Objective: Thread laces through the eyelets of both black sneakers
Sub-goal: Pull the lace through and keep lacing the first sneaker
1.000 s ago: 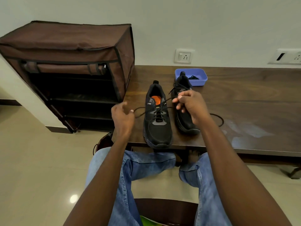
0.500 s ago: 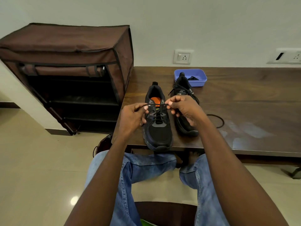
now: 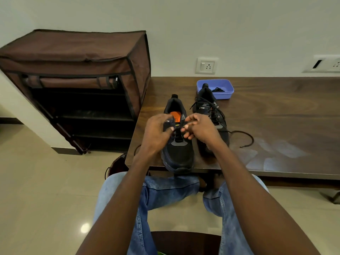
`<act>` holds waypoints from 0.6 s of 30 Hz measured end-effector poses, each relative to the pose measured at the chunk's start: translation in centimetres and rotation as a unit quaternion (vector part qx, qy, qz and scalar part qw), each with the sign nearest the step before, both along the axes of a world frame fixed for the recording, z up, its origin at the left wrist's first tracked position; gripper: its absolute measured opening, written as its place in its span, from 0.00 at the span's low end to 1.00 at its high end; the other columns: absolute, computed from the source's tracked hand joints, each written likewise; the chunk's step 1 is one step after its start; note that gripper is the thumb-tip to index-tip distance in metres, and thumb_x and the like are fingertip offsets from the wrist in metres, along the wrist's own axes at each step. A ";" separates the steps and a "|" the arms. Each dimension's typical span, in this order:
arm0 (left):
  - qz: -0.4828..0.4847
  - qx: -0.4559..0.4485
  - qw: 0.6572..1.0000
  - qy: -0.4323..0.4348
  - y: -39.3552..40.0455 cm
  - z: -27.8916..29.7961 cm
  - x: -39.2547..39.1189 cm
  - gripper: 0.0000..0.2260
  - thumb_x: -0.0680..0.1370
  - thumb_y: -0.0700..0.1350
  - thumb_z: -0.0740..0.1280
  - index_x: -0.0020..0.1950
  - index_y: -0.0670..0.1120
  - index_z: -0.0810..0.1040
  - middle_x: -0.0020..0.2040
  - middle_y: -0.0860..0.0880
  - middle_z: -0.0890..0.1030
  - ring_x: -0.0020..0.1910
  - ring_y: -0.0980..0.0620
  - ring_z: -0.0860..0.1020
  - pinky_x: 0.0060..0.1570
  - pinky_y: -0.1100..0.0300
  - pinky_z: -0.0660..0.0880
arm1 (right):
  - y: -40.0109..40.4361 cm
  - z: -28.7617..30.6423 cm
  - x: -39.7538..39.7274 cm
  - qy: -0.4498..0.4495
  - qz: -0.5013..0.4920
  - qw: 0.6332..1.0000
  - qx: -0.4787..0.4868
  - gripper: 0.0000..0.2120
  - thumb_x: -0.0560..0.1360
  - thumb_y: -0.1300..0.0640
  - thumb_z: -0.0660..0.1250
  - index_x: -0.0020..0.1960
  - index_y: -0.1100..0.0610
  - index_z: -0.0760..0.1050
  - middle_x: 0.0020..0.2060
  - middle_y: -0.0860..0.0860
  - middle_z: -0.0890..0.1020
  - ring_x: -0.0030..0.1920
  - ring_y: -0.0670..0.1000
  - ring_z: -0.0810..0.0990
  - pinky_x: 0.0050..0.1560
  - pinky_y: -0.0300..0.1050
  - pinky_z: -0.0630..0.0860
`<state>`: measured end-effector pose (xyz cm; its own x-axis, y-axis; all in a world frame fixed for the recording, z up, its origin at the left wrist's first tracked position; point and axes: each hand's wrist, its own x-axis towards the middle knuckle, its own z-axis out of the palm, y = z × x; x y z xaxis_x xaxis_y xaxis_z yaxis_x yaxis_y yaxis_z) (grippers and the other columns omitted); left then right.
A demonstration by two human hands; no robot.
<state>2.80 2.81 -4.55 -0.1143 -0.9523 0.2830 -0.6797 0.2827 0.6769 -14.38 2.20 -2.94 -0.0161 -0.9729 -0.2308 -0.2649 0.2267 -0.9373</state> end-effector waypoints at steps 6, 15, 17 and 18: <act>-0.066 0.025 0.995 0.072 0.0 0.2 -0.9 0.07 0.79 0.39 0.69 0.52 0.49 0.85 0.43 0.53 0.83 0.44 0.66 0.79 0.46 0.63 0.77 | -0.5 -0.6 0.0 -0.002 0.006 0.999 -0.033 0.06 0.79 0.66 0.67 0.54 0.59 0.72 0.39 0.58 0.84 0.33 0.52 0.81 0.34 0.44 0.77; -0.014 -0.074 0.996 0.053 -1.1 -1.2 -1.5 0.05 0.78 0.38 0.69 0.48 0.44 0.84 0.42 0.49 0.79 0.44 0.57 0.76 0.46 0.60 0.76 | -1.0 -1.4 0.3 0.008 -0.060 0.997 -0.051 0.04 0.81 0.62 0.64 0.50 0.60 0.77 0.40 0.56 0.85 0.34 0.49 0.81 0.33 0.41 0.75; 0.037 -0.080 0.996 -0.001 -2.2 -2.3 -1.7 0.05 0.78 0.40 0.70 0.51 0.44 0.85 0.48 0.48 0.76 0.52 0.50 0.73 0.53 0.52 0.74 | -1.4 -2.0 0.1 0.047 -0.112 0.990 -0.064 0.06 0.79 0.62 0.63 0.48 0.56 0.78 0.40 0.53 0.85 0.38 0.48 0.83 0.39 0.45 0.78; 0.048 -0.088 0.994 -0.036 -2.5 -2.6 -1.8 0.06 0.77 0.41 0.71 0.51 0.44 0.86 0.52 0.47 0.76 0.55 0.47 0.72 0.57 0.51 0.72 | -1.7 -2.2 -0.1 0.069 -0.129 0.987 -0.069 0.06 0.79 0.62 0.63 0.48 0.55 0.78 0.41 0.52 0.84 0.41 0.49 0.83 0.43 0.47 0.80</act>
<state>0.99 0.27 -7.18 -0.0508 -0.8959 0.4414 -0.7538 0.3243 0.5715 -14.46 0.55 -5.15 -0.2897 -0.9541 -0.0755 -0.3419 0.1769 -0.9229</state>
